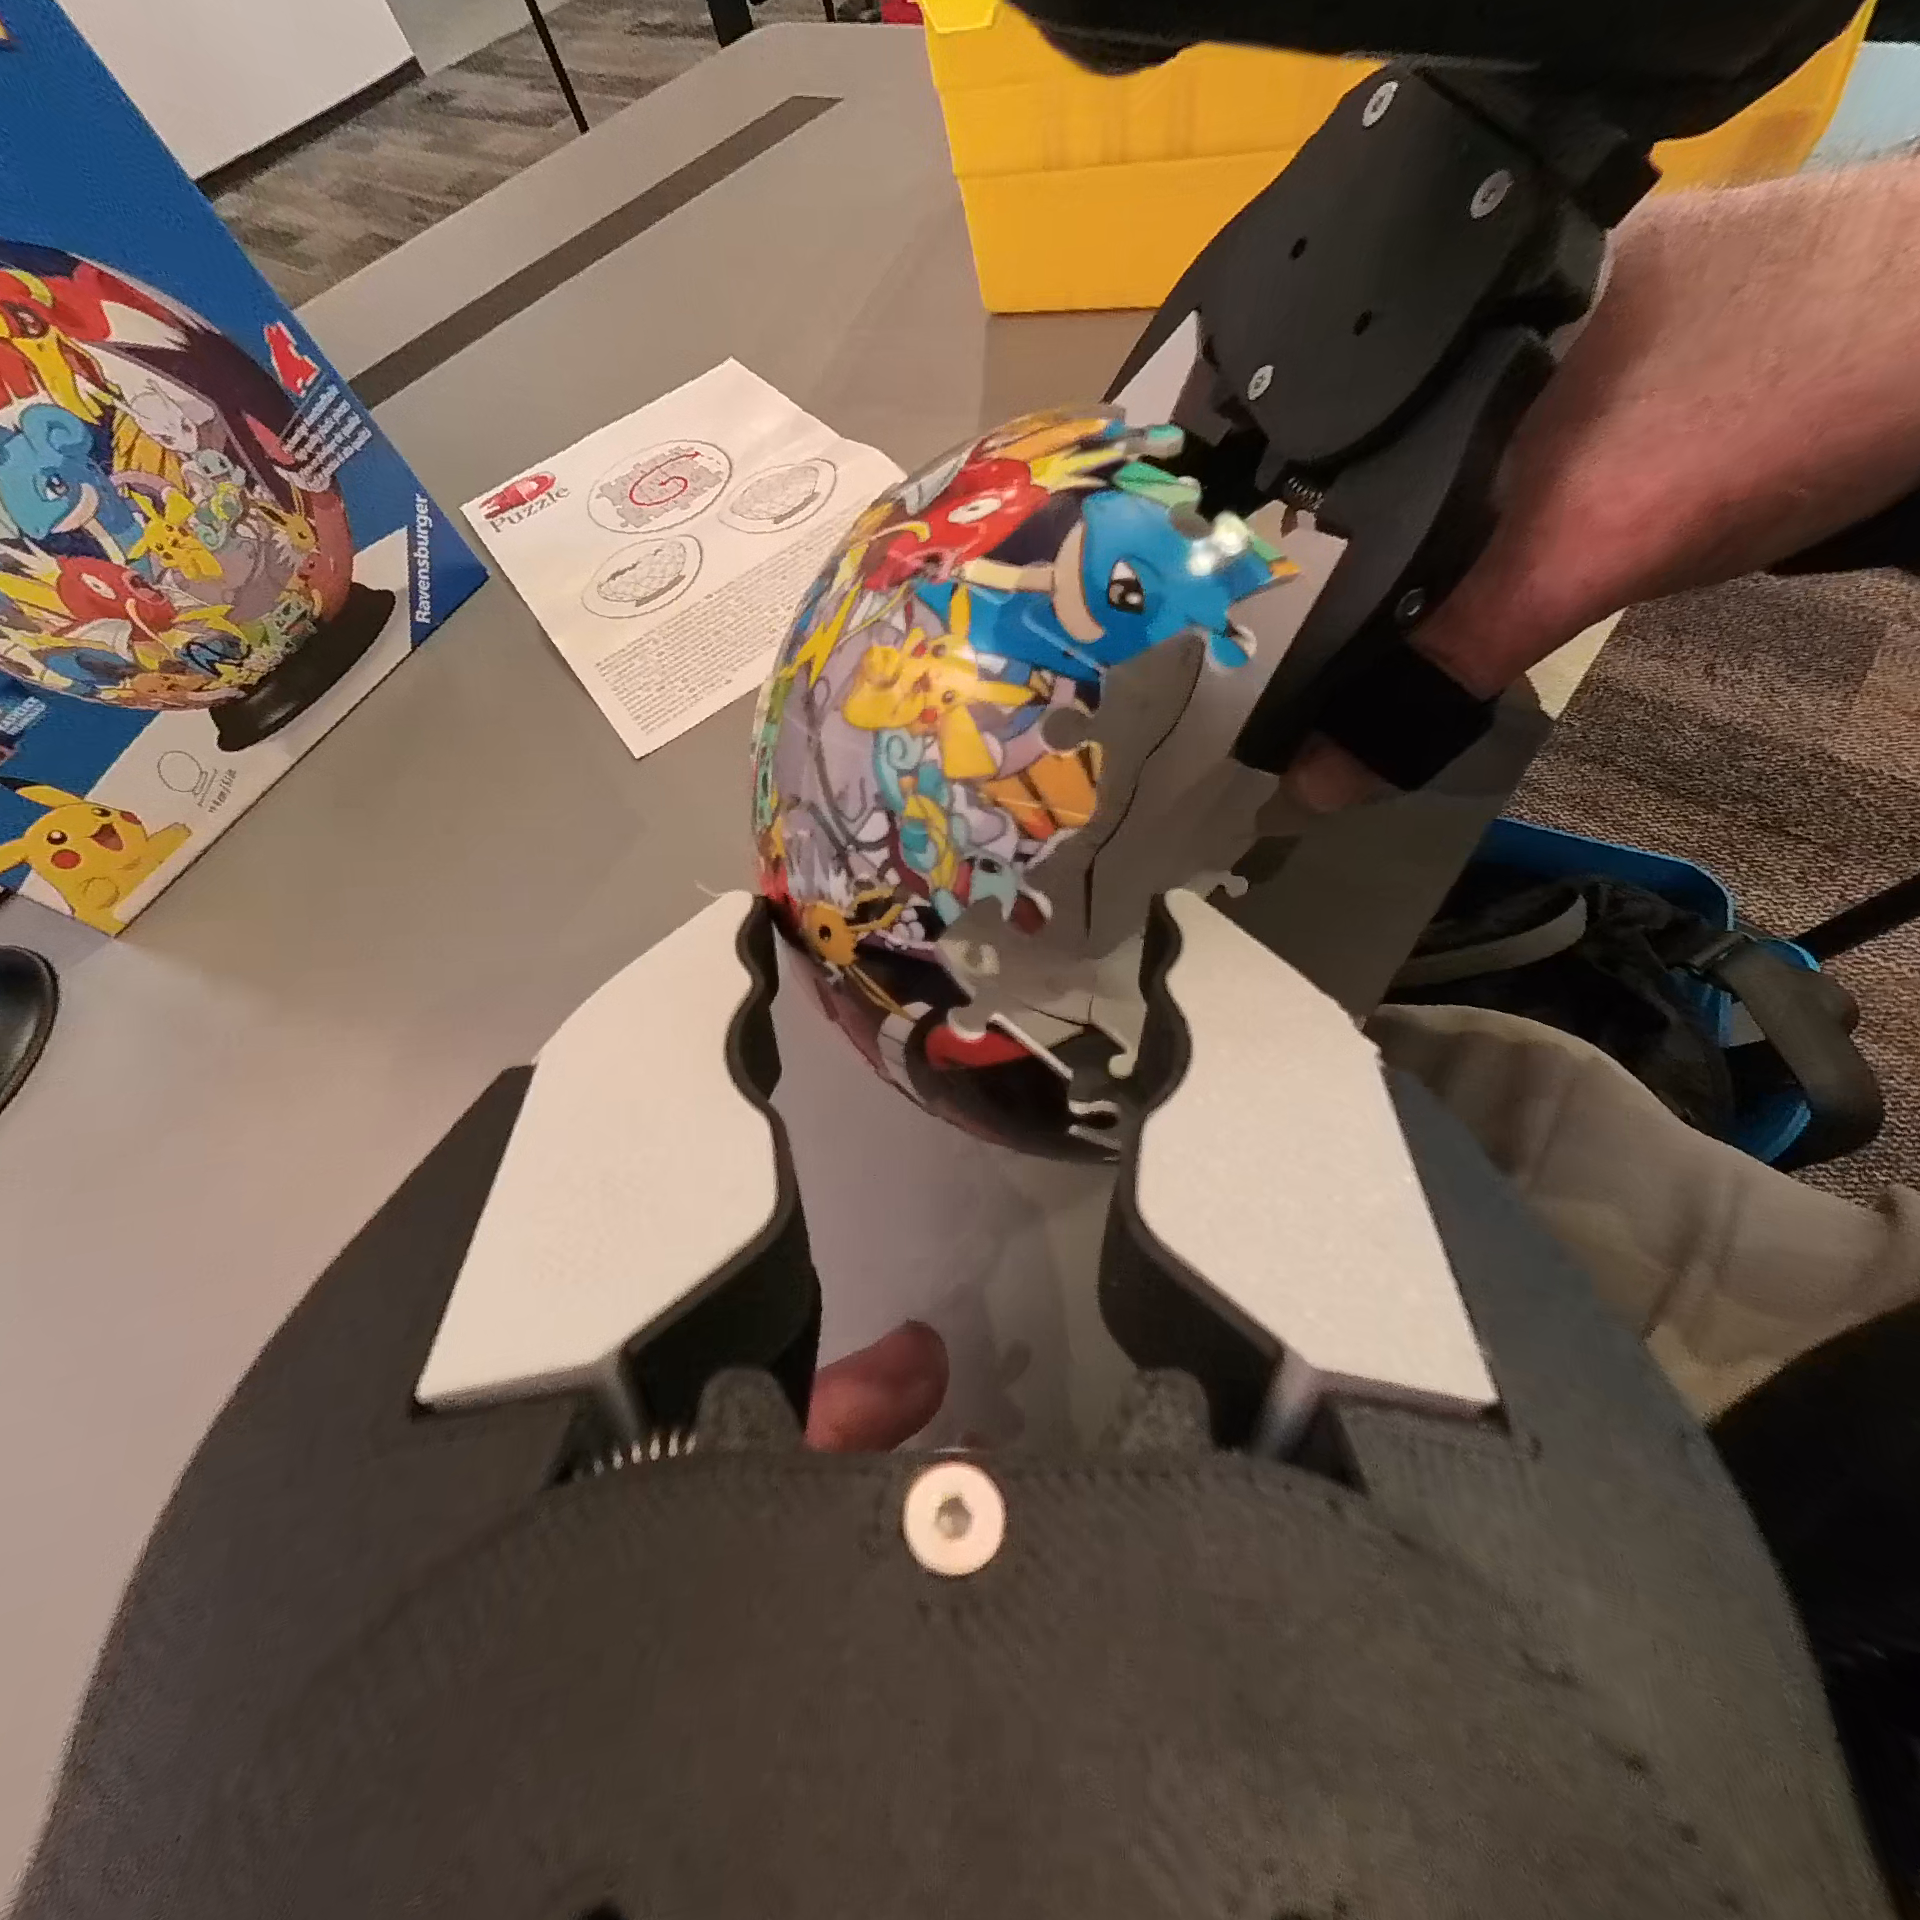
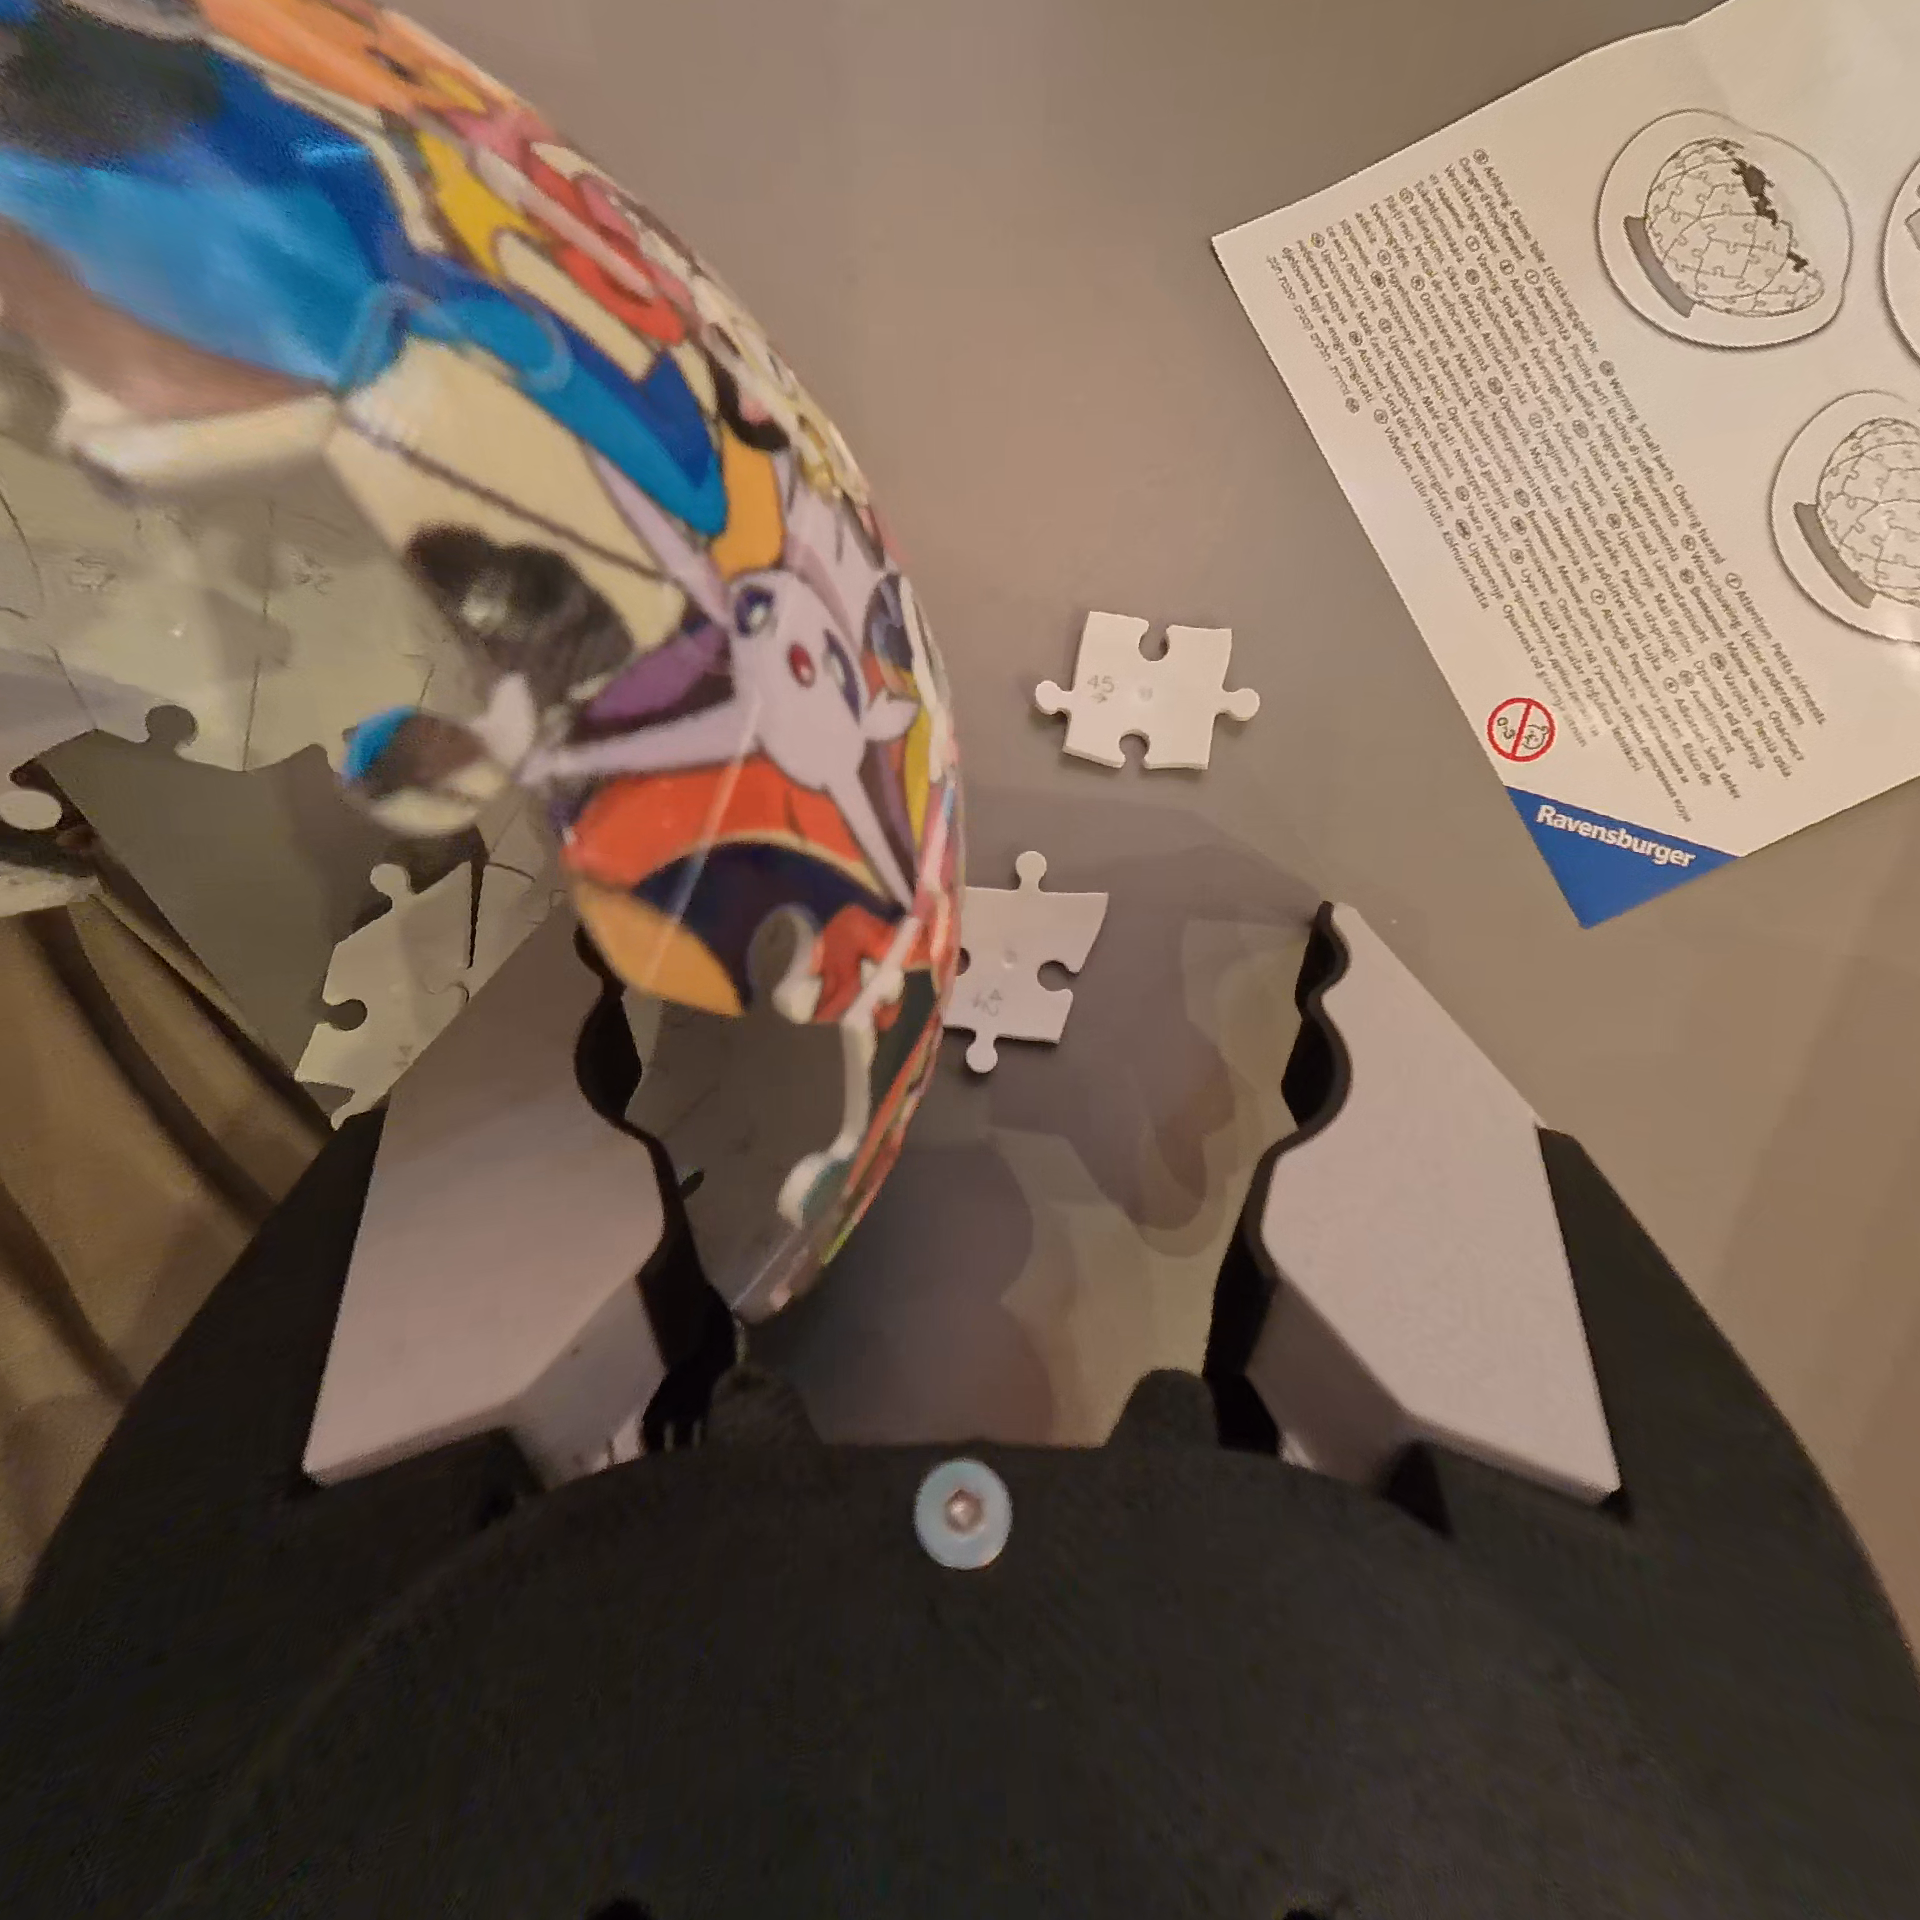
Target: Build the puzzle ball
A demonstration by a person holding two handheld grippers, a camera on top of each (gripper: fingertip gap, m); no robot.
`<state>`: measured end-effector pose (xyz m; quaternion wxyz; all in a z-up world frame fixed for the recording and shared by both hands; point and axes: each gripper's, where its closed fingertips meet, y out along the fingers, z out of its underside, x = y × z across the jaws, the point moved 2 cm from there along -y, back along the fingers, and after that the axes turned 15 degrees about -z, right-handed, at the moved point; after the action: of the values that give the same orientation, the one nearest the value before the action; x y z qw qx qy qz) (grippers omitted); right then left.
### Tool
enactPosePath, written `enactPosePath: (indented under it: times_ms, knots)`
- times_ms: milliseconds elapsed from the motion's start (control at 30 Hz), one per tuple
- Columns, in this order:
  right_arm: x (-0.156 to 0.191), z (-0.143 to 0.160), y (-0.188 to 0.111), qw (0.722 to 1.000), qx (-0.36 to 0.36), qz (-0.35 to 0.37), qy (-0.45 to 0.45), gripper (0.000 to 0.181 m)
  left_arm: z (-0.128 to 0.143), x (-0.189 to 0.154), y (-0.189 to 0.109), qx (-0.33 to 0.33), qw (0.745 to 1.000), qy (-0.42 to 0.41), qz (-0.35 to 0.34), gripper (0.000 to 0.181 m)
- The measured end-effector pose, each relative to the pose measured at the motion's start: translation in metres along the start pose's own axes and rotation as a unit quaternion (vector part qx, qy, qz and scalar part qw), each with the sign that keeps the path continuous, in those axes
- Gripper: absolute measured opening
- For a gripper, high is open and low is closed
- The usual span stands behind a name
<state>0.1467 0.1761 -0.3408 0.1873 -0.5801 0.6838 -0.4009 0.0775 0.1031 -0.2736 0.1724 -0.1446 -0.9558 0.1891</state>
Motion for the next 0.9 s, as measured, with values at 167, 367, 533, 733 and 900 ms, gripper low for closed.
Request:
enactPosePath:
  times_ms: [167, 367, 533, 733, 900]
  knots:
    - [-0.001, -0.001, -0.001, 1.000, -0.006, 0.002, -0.003, 0.127, 0.003, 0.003, 0.003, 0.011, 1.000, -0.009, -0.004, 0.066]
    - [-0.001, -0.002, -0.005, 1.000, -0.014, -0.002, 0.001, 0.124, 0.003, 0.005, 0.006, 0.015, 1.000, -0.016, -0.005, 0.066]
    - [0.000, -0.001, -0.012, 1.000, -0.019, -0.007, 0.005, 0.122, 0.004, 0.006, 0.007, 0.018, 1.000, -0.019, -0.005, 0.066]
    - [0.001, 0.001, -0.037, 0.999, -0.037, -0.016, 0.019, 0.116, 0.004, 0.011, 0.009, 0.022, 0.999, -0.030, -0.011, 0.063]
    - [0.002, 0.010, -0.048, 0.998, -0.039, -0.028, 0.038, 0.100, 0.004, 0.012, 0.009, 0.024, 0.999, -0.032, -0.011, 0.062]
